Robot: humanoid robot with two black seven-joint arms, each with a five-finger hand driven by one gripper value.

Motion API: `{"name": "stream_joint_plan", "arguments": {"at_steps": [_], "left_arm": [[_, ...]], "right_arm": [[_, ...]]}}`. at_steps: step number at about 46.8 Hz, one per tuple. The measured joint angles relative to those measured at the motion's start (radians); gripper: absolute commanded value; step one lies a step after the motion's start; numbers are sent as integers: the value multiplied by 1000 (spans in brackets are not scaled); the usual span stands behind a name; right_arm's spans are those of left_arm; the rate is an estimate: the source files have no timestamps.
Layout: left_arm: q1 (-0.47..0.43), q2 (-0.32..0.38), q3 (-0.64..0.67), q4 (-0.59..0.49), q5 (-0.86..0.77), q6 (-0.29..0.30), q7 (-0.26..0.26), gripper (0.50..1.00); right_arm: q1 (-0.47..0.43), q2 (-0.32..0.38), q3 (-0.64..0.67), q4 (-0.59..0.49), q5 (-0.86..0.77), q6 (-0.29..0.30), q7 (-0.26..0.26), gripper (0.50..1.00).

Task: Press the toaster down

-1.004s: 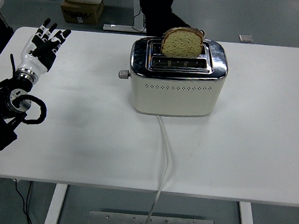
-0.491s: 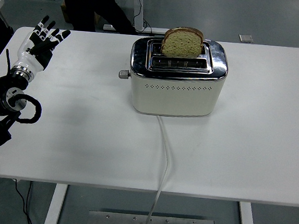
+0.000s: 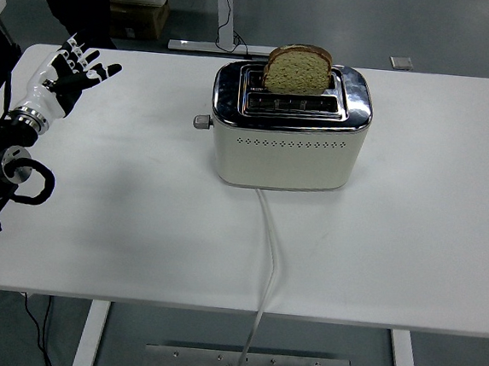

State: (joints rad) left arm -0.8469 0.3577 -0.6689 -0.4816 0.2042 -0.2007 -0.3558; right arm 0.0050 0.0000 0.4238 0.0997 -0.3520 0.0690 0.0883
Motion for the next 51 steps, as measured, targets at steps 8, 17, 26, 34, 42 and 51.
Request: {"name": "stream_joint_plan", "arguments": {"at_steps": [8,17,26,34,42,51], "left_arm": [[-6,36,20,0,73,-1,3,1000],[-8,47,44,-1,256,0,3,1000],[-9,47,101,-3,365,-5,3,1000],[-9,44,145,-9,387,-19,2,1000],[-12,49,163,-62,452,-30,1,1000],[-20,96,163,-145,519,-30,4,1000]], "right_arm": [[1,0,0,0,0,0,0,998],[1,0,0,0,0,0,0,998],[0,0,0,0,0,0,1,998],[1,0,0,0,0,0,1,998],[1,0,0,0,0,0,1,998],[1,0,0,0,0,0,1,998]]}}
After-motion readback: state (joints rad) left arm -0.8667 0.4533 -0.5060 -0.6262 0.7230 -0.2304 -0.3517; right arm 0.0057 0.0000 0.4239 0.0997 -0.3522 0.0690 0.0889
